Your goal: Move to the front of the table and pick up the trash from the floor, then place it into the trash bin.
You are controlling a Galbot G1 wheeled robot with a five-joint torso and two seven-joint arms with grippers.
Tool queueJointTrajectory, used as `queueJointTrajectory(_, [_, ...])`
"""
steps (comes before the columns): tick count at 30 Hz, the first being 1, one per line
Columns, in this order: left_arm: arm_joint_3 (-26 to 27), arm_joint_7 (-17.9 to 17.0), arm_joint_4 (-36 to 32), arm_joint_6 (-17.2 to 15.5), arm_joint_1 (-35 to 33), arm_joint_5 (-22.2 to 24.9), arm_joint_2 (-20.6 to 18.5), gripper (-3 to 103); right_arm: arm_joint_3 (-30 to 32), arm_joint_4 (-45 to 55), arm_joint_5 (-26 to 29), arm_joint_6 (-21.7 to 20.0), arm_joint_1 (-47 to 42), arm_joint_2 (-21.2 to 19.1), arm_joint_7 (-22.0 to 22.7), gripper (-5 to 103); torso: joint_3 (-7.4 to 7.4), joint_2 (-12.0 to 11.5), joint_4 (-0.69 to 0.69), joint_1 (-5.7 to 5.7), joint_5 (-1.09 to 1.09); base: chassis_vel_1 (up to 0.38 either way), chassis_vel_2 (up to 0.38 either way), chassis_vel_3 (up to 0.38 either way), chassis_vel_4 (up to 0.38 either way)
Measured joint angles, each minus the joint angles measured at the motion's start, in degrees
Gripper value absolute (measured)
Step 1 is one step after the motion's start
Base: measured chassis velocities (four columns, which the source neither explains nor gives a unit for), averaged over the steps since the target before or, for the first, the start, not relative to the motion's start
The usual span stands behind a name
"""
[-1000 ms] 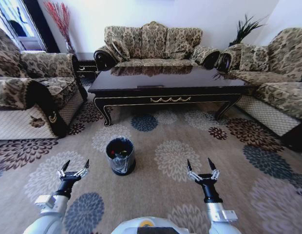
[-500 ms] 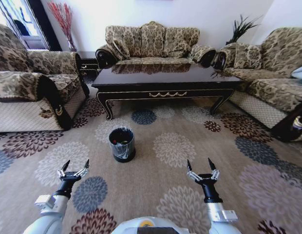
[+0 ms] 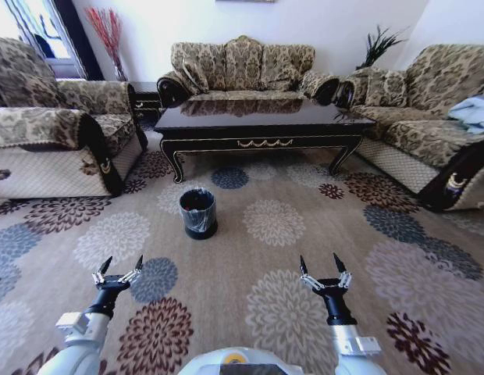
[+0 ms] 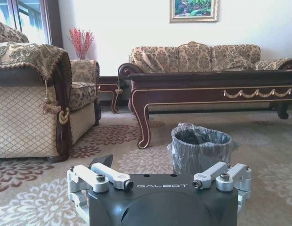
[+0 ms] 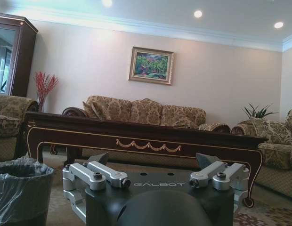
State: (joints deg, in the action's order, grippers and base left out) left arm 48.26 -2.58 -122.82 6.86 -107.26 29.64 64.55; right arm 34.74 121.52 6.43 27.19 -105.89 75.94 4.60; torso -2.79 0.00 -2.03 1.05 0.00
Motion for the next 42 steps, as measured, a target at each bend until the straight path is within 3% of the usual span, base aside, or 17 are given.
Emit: queueJointTrajectory(42, [0.00, 0.00, 0.00, 0.00, 0.00, 0.00, 0.00, 100, 0.00, 0.00, 0.00, 0.00, 0.00, 0.00, 0.00, 100, 0.00, 0.00, 0.00, 0.00, 0.00, 0.201, -0.196, -0.202, 0.203])
